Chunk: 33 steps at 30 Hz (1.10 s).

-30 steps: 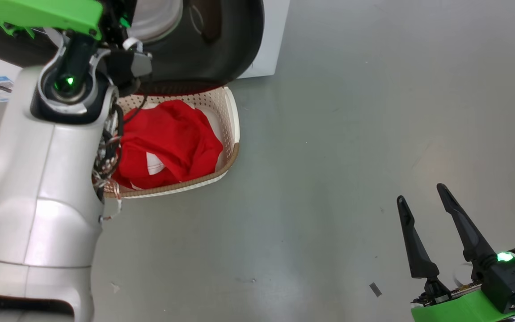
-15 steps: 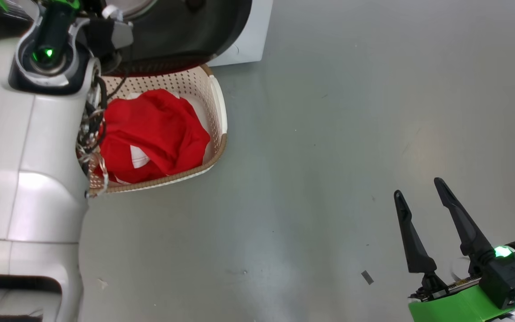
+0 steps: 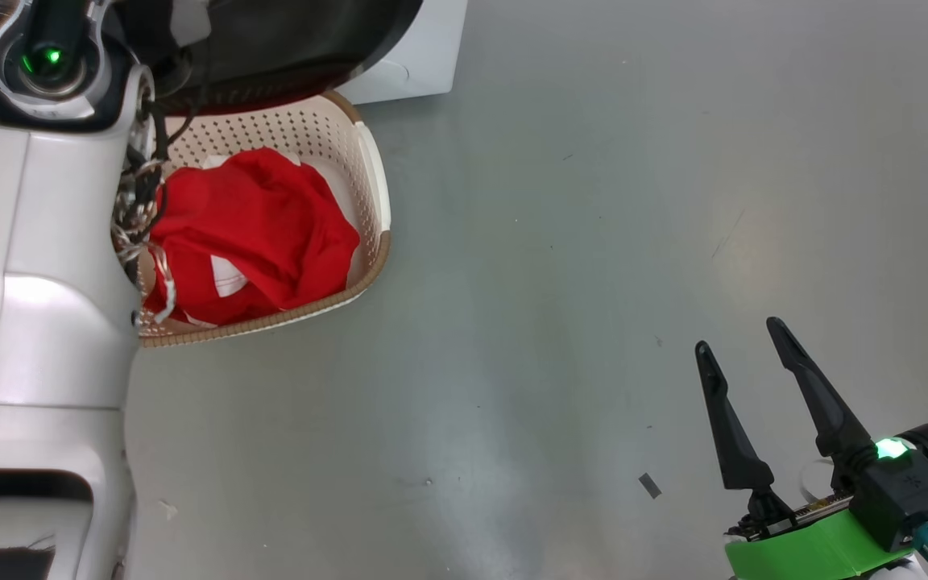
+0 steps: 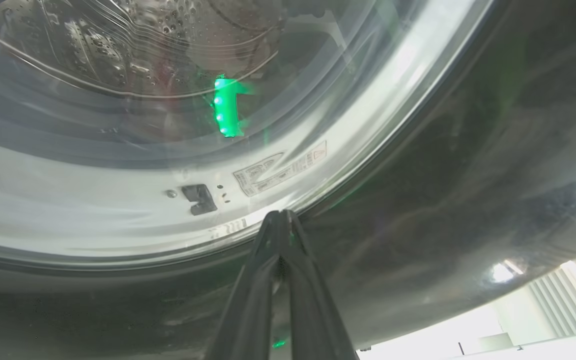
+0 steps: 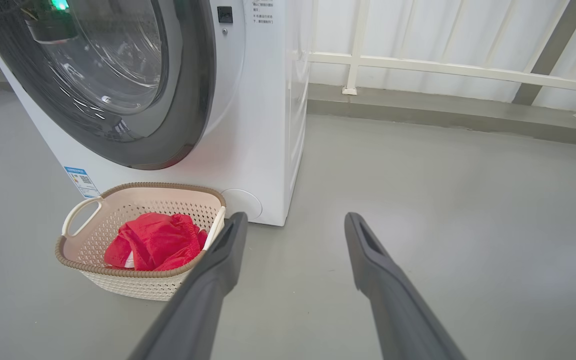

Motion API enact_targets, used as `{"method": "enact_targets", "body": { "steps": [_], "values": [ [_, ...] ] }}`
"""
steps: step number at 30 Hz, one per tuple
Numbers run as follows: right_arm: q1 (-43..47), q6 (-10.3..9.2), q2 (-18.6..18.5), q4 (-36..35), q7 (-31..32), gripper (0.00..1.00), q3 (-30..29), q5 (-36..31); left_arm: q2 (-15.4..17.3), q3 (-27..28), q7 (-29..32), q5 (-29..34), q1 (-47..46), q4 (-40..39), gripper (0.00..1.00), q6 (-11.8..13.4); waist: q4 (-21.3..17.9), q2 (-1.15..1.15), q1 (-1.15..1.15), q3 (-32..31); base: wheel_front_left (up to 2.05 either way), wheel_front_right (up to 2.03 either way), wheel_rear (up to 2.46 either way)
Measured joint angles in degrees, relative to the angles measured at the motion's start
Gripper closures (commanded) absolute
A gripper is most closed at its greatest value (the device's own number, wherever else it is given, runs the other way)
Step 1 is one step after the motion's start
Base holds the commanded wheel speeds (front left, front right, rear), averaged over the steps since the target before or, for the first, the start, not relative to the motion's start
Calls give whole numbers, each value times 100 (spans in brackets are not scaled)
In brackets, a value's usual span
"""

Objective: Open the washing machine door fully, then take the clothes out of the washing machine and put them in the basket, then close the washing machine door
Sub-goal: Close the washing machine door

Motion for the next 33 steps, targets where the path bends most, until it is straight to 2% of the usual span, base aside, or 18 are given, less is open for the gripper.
{"method": "enact_targets", "body": {
  "steps": [12, 19, 21, 23, 27, 33],
  "values": [
    [-47, 0, -1, 76, -44, 0, -30, 1, -12, -216, 163, 160, -22, 189, 100, -152, 117, 0, 0, -37, 0, 0, 0],
    [-114, 0, -2, 88, -44, 0, -143, 43, -58, -479, 209, 314, 585, -327, 100, -255, 338, 0, 0, -143, 0, 0, 0],
    [-113, 0, -3, 93, -44, 0, -168, 45, -45, -547, 176, 371, 892, -556, 68, -257, 411, 0, 0, -194, 0, 0, 0],
    [-112, 0, -3, 110, -45, 0, -181, 57, -24, -603, 134, 408, 1214, -798, 0, -240, 479, 0, 0, -261, 0, 0, 0],
    [-112, 0, -4, 116, -45, 0, -202, 85, 119, -748, -92, 736, 1800, -1503, 0, -101, 617, 0, 0, -399, 0, 0, 0],
    [-233, 0, -7, 178, -46, 0, -211, 85, 740, -1210, -697, 1841, 2766, -2616, 0, 200, 758, 0, 0, -638, 0, 0, 0]
  ]
}}
